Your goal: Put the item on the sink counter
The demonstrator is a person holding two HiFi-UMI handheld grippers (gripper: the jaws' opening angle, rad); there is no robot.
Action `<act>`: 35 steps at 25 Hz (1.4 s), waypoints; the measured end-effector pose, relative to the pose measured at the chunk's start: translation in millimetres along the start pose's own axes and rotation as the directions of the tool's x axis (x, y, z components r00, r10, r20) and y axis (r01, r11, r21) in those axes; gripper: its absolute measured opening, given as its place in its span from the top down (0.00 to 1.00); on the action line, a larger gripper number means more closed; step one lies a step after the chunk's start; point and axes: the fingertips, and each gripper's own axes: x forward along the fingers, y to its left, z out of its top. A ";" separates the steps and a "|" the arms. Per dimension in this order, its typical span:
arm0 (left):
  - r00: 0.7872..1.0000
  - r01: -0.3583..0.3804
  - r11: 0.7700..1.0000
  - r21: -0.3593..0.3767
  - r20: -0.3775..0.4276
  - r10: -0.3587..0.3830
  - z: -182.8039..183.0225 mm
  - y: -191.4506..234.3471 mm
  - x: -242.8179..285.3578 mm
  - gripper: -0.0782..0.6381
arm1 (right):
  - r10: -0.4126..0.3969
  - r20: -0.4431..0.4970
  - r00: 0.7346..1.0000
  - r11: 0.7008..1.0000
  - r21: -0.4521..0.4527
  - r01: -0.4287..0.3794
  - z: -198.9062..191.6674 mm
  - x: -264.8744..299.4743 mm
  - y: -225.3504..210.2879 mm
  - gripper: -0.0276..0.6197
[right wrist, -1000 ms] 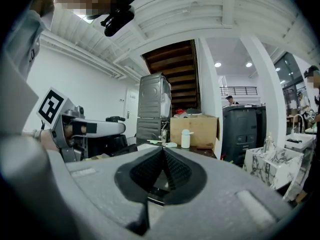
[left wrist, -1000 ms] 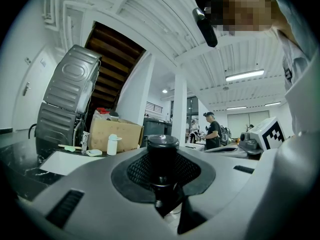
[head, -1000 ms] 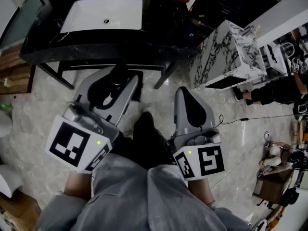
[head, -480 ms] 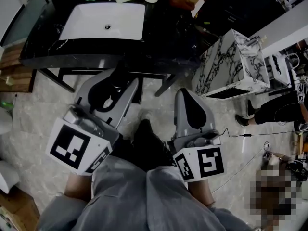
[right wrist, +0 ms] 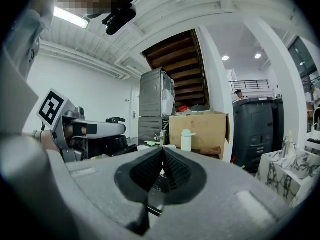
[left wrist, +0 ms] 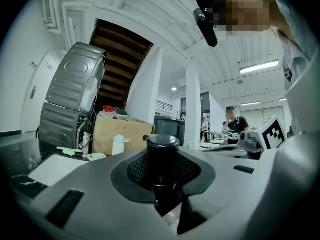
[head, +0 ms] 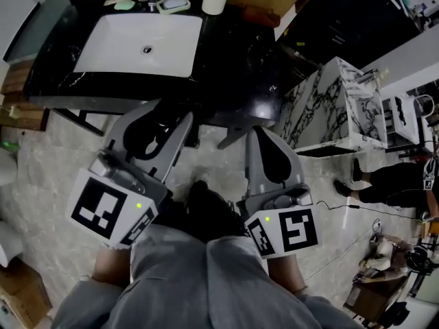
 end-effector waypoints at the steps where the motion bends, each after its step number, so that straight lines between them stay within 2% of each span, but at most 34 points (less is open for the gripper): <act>1: 1.000 -0.011 1.000 0.000 -0.002 0.011 0.5 2.4 7.7 0.76 | 0.009 -0.012 1.000 1.000 0.004 -0.009 -1.4 5.8 -7.5 0.96; 7: 0.998 -0.056 0.998 0.000 -0.009 0.056 5.0 10.2 51.9 0.76 | 0.062 -0.025 0.998 0.998 0.005 -0.062 2.1 37.8 -47.7 0.96; 10: 0.997 -0.072 0.997 -0.022 -0.023 0.072 4.7 9.1 74.2 0.76 | 0.083 -0.024 0.996 0.997 0.001 -0.083 3.8 50.6 -66.8 0.96; 19: 0.995 -0.100 0.995 -0.007 -0.026 0.100 1.9 8.8 122.9 0.76 | 0.110 -0.030 0.993 0.994 0.028 -0.109 -1.5 73.9 -116.4 0.96; 24: 0.993 -0.106 0.994 -0.006 -0.042 0.106 1.6 7.1 137.1 0.76 | 0.133 -0.031 0.991 0.991 0.028 -0.132 -0.3 79.3 -126.7 0.96; 35: 0.994 -0.096 0.995 0.001 -0.057 0.096 -0.3 15.4 154.7 0.76 | 0.130 -0.040 0.991 0.991 0.050 -0.128 -6.0 90.5 -133.5 0.96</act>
